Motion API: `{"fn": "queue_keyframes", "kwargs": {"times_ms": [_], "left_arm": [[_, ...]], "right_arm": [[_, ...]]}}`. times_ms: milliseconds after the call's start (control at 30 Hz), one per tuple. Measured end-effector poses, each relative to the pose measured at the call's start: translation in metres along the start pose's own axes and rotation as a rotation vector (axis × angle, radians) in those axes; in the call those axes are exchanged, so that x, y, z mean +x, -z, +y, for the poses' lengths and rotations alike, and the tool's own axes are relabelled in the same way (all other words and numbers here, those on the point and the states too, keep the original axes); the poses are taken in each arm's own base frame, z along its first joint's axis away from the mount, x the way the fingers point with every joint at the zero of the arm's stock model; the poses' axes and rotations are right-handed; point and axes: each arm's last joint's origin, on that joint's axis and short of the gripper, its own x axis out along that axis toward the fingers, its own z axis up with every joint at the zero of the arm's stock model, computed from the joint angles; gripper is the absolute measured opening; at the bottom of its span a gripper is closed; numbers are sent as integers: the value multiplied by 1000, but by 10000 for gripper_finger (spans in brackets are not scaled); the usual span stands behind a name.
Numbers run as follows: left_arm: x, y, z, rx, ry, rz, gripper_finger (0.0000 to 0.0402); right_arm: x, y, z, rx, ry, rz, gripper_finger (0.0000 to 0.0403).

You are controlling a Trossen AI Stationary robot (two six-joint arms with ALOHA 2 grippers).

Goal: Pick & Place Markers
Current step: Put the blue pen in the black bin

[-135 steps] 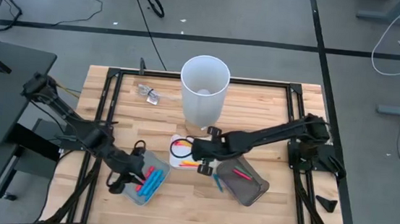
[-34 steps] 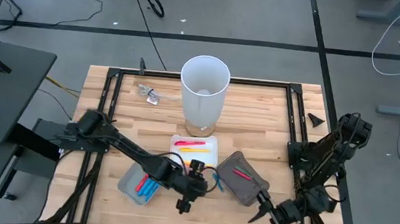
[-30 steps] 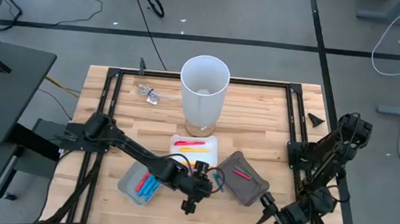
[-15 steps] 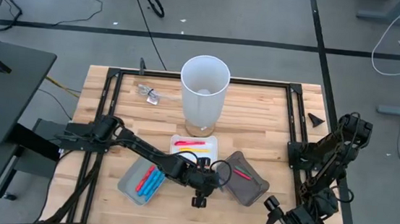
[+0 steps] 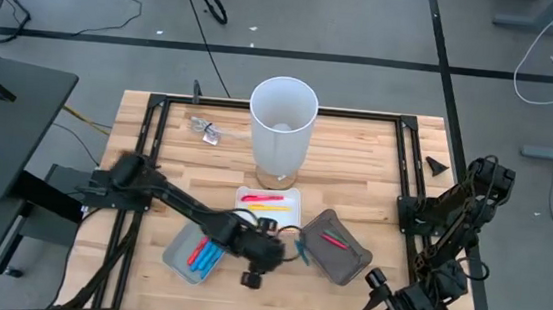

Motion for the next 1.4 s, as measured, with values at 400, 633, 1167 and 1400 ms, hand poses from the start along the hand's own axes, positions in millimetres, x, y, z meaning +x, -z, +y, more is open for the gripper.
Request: {"fn": "queue_keyframes", "kwargs": {"times_ms": [400,633,1167,1400], "left_arm": [[-103,117,56,-11,52,-623,165],[-139,202,83,-53,8,-1093,165],[-143,255,92,-13,29,-1220,165],[-135,263,97,-82,25,-1107,165]], "right_arm": [[0,0,-5,-36,186,6,200],[4,0,-17,-41,338,2,200],[28,2,-64,-25,489,-21,200],[33,4,-73,-18,461,-6,200]]}}
